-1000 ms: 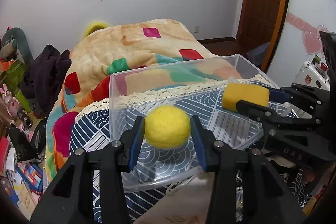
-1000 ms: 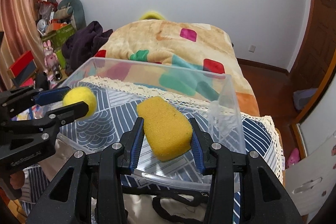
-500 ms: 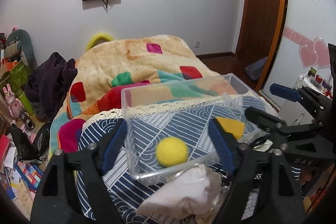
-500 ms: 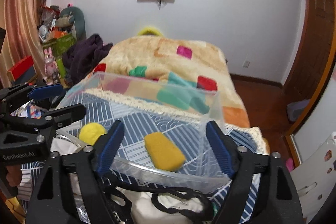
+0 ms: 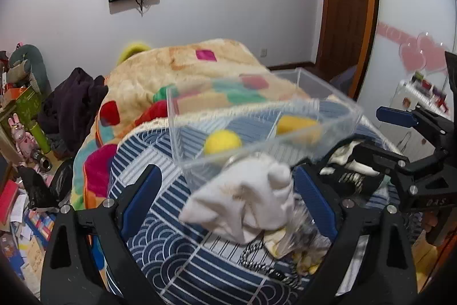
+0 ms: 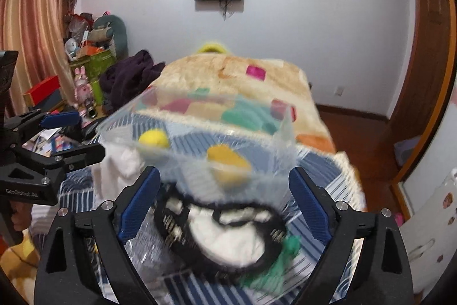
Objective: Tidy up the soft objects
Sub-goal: 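Grasp the white cloth bag with the left tool while the right tool grasps the black bra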
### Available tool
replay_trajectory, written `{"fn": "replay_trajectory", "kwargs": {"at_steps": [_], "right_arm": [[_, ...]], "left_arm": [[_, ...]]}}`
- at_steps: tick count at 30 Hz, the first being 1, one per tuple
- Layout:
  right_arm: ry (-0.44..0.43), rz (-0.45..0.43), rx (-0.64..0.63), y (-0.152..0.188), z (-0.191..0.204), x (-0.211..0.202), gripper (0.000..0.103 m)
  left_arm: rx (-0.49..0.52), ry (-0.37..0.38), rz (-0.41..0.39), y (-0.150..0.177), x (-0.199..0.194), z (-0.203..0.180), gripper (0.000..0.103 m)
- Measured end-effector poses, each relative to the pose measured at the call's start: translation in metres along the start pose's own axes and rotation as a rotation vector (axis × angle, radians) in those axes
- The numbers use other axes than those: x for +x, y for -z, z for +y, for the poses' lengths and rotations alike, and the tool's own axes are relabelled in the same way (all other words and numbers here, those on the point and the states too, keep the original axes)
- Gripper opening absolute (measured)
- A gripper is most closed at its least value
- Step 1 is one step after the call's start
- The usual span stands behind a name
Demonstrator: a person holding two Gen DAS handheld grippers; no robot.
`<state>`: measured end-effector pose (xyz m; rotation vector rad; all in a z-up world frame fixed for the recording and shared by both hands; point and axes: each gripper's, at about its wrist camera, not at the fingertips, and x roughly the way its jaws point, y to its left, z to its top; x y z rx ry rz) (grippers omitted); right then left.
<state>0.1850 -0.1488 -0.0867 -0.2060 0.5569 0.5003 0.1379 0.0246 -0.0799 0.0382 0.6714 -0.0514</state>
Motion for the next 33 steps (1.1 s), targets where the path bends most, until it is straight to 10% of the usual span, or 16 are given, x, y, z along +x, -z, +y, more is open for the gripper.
{"fn": "replay_trajectory", "kwargs": {"at_steps": [10, 23, 33], "right_arm": [[0.019, 0.107, -0.063, 0.028, 0.007, 0.019, 0.091], [0.006, 0.140, 0.040, 0.053, -0.018, 0.012, 0.091], [-0.030, 0.144, 0.101, 0.063, -0.027, 0.005, 0.077]], "left_arm": [[-0.062, 0.003, 0.072, 0.022, 0.026, 0.004, 0.095], [0.006, 0.067, 0.082, 0.032, 0.025, -0.014, 0.032], [-0.002, 0.083, 0.056, 0.038, 0.003, -0.012, 0.015]]}}
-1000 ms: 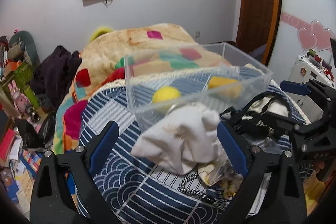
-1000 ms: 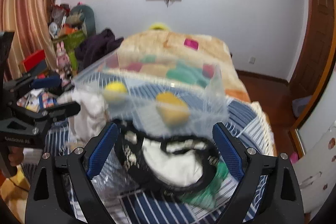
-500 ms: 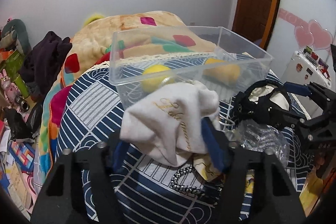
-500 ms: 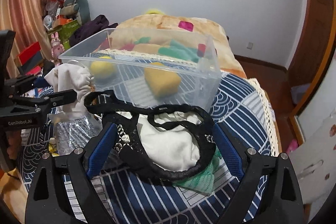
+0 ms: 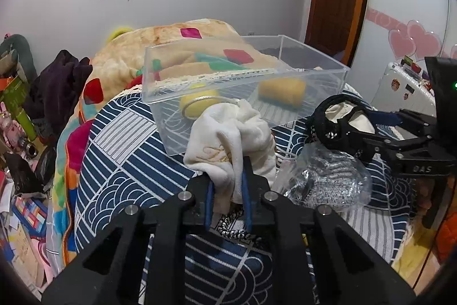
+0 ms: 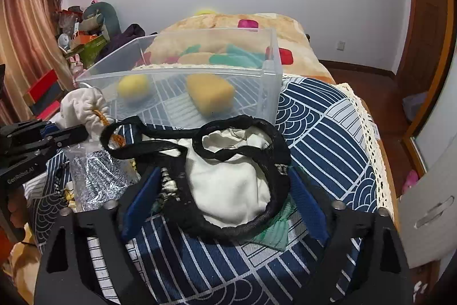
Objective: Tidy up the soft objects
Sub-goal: 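Grasp the white cloth bag with the left tool while the right tool grasps the black bra, then lift the bag and bra into the clear box and release both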
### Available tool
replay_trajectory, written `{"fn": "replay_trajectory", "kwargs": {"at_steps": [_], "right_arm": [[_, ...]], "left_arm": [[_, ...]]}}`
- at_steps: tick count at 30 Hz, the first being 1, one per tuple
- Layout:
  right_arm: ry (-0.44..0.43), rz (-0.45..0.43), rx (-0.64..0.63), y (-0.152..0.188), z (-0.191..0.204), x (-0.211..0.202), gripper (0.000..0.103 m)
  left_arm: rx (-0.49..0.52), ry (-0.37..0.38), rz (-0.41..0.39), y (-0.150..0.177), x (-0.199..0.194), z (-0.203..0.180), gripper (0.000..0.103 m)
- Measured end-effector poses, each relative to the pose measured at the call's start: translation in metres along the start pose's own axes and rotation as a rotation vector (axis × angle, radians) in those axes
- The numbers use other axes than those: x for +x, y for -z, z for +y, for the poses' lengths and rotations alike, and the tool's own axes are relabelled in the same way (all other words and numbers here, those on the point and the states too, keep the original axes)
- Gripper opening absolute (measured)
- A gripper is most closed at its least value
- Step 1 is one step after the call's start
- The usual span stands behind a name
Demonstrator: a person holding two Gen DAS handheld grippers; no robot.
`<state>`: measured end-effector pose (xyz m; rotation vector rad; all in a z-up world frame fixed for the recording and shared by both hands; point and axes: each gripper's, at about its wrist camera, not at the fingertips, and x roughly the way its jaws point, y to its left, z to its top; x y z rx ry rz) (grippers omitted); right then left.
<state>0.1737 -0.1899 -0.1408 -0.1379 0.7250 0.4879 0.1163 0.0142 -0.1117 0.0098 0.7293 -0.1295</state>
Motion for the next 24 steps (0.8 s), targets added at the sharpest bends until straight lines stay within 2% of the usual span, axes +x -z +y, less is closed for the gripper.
{"fn": "replay_trajectory", "kwargs": {"at_steps": [1, 4, 6, 11, 14, 24], "right_arm": [[-0.001, -0.002, 0.000, 0.000, 0.000, -0.001, 0.074], [-0.002, -0.016, 0.002, 0.000, -0.001, -0.006, 0.054], [0.003, -0.025, 0.010, 0.000, -0.003, -0.009, 0.037], [0.010, -0.048, 0.002, -0.001, -0.003, -0.014, 0.018], [0.025, -0.073, -0.022, -0.003, 0.002, -0.019, 0.014], [0.010, -0.177, -0.041, -0.020, 0.007, -0.046, 0.010]], "left_arm": [[-0.003, 0.003, -0.005, -0.001, -0.003, 0.001, 0.015], [-0.010, 0.008, -0.023, -0.002, -0.011, 0.004, 0.014], [-0.013, 0.012, -0.037, -0.003, -0.018, 0.004, 0.014], [-0.013, 0.014, -0.079, -0.010, -0.035, 0.003, 0.013], [-0.017, 0.015, -0.102, -0.015, -0.043, 0.004, 0.013], [-0.015, -0.001, -0.187, -0.040, -0.068, 0.005, 0.013]]}}
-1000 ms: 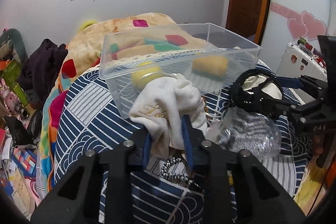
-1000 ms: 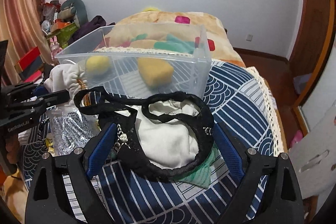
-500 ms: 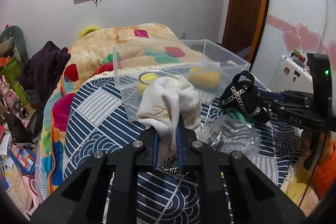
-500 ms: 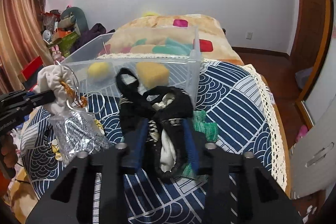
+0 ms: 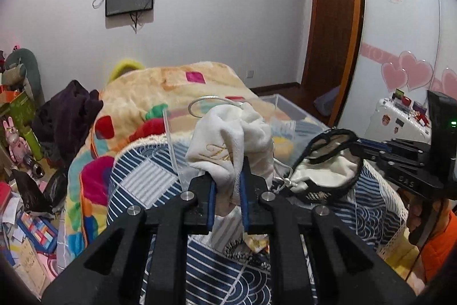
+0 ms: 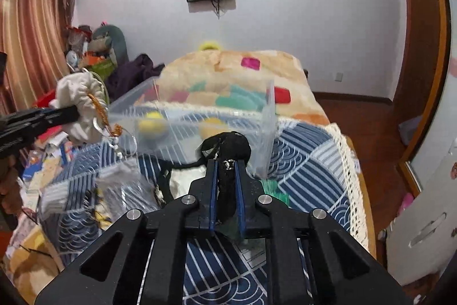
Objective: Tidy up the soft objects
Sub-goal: 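Lift the bag and bra into the clear box and release both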
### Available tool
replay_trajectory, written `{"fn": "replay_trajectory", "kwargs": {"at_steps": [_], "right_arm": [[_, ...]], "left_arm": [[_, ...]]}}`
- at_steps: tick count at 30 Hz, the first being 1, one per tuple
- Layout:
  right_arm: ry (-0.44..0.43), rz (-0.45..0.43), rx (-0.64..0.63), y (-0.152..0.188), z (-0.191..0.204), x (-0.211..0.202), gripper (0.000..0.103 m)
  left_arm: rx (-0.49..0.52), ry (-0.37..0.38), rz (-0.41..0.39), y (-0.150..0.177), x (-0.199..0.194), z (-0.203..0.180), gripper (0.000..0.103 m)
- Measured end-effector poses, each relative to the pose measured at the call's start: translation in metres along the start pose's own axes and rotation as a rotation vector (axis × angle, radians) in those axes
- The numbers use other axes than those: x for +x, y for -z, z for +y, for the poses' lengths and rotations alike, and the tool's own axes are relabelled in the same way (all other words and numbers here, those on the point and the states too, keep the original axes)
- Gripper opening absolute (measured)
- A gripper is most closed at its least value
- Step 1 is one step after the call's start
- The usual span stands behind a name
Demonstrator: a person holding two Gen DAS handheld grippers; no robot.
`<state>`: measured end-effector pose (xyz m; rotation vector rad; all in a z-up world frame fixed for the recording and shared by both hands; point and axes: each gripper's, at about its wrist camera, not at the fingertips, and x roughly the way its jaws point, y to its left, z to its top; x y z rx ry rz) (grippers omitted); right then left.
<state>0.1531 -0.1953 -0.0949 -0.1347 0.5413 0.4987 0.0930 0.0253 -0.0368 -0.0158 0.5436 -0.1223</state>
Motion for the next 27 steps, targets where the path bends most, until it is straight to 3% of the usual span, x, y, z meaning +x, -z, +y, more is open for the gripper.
{"fn": "replay_trajectory", "kwargs": {"at_steps": [9, 18, 22, 27], "right_arm": [[0.003, -0.142, -0.059, -0.038, 0.018, -0.027, 0.010], [0.032, -0.259, -0.083, -0.086, 0.027, -0.025, 0.010], [0.047, -0.265, -0.075, -0.099, 0.031, -0.004, 0.010], [0.024, -0.206, -0.051, -0.103, 0.035, 0.032, 0.010]], "left_arm": [[-0.018, -0.026, -0.047, -0.024, 0.001, 0.008, 0.013], [-0.029, -0.063, -0.051, -0.043, 0.024, 0.018, 0.013], [-0.027, -0.075, -0.041, -0.048, 0.041, 0.019, 0.013], [-0.030, -0.076, 0.019, -0.051, 0.074, 0.019, 0.013]]}}
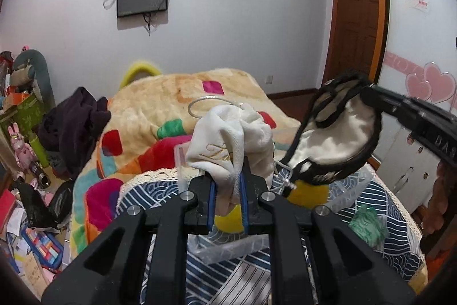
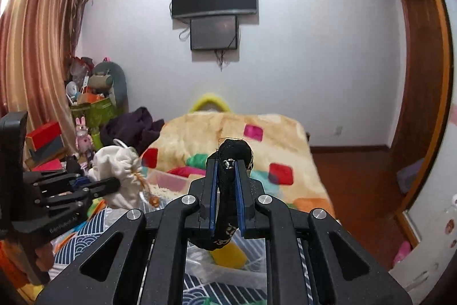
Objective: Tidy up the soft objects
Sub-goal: 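Lift the bag and bra into the clear box and release both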
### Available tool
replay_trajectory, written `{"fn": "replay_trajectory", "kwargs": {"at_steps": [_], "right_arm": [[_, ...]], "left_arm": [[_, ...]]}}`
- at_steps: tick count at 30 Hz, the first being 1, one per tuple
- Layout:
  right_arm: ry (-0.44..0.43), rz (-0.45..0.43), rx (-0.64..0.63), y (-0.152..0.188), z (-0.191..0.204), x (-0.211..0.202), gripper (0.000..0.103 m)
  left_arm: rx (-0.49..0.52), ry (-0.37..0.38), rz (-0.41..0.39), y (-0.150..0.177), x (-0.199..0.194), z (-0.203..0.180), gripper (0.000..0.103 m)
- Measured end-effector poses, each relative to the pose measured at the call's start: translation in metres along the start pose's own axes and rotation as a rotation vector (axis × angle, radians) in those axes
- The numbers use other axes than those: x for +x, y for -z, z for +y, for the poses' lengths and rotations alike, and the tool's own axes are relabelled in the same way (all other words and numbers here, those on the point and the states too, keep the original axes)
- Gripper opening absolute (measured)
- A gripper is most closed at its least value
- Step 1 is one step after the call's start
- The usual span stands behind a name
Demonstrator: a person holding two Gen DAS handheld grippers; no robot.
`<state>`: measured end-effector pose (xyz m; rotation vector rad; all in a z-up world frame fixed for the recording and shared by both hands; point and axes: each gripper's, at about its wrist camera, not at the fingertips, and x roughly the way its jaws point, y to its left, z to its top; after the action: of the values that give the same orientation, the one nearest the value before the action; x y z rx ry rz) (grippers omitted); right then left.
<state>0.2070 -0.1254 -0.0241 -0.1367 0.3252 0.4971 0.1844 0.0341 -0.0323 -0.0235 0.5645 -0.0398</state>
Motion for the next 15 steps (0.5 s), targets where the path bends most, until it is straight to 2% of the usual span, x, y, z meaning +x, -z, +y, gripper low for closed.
{"fn": "replay_trajectory", "kwargs": {"at_steps": [8, 15], "right_arm": [[-0.023, 0.129, -0.002, 0.025, -0.004, 0.033, 0.010], [-0.022, 0.228, 0.021, 0.040, -0.016, 0.050, 0.011]], "left_arm": [[0.001, 0.036, 0.120, 0.010, 0.052, -0.011, 0.013], [0.041, 0.059, 0.151, 0.016, 0.067, -0.021, 0.014]]}}
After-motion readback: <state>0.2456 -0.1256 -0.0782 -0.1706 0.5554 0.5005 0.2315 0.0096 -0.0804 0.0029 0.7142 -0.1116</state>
